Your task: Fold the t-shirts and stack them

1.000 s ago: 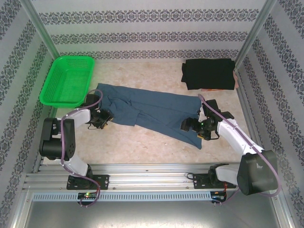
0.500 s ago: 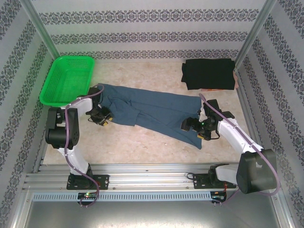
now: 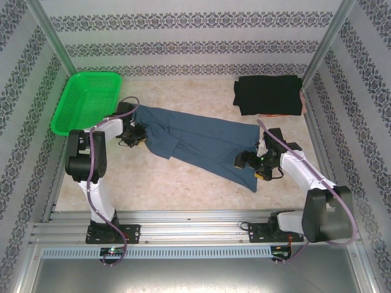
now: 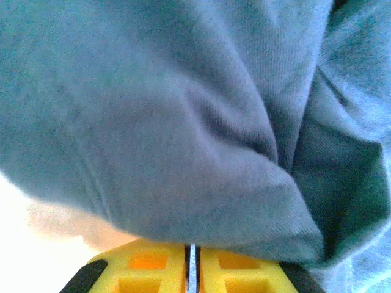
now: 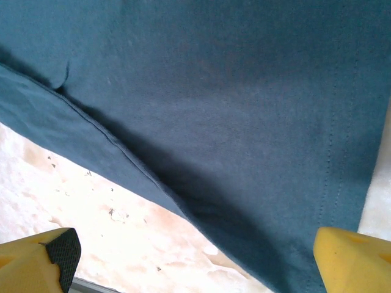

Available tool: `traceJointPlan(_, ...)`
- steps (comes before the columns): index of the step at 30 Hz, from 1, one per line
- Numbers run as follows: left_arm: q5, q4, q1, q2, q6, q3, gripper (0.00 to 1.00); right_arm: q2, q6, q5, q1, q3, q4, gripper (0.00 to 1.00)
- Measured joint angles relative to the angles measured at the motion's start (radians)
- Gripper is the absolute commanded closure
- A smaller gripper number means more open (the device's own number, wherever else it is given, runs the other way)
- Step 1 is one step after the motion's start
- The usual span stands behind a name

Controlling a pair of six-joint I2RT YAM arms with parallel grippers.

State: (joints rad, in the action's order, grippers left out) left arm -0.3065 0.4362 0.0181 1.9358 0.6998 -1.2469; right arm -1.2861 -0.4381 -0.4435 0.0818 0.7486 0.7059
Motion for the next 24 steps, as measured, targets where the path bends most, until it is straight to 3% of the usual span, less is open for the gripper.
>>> traceJointPlan(2, 0.002, -0.035, 0.0, 0.0, -0.005, 0.012, 1.0, 0.0, 0.001, -0.007, -0.002, -0.005, 0.0, 0.02)
traceJointPlan(8, 0.005, -0.082, 0.005, -0.067, -0.008, 0.097, 1.0, 0.0, -0.003, -0.01, -0.005, -0.005, 0.0, 0.02)
traceJointPlan(19, 0.021, -0.055, 0.02, -0.523, 0.003, 0.302, 1.0, 0.009, -0.166, 0.156, -0.077, -0.048, 0.026, 0.03)
traceJointPlan(20, 0.024, -0.054, 0.02, -0.546, 0.002, 0.317, 0.97, 0.009, -0.175, 0.159, -0.083, -0.054, 0.023, 0.03)
traceJointPlan(22, 0.023, -0.067, 0.019, -0.558, 0.0, 0.351, 0.76, 0.009, -0.19, 0.158, -0.087, -0.06, 0.012, 0.03)
traceJointPlan(24, 0.011, -0.09, 0.013, -0.525, -0.002, 0.375, 0.66, 0.009, -0.193, 0.15, -0.086, -0.06, 0.0, 0.03)
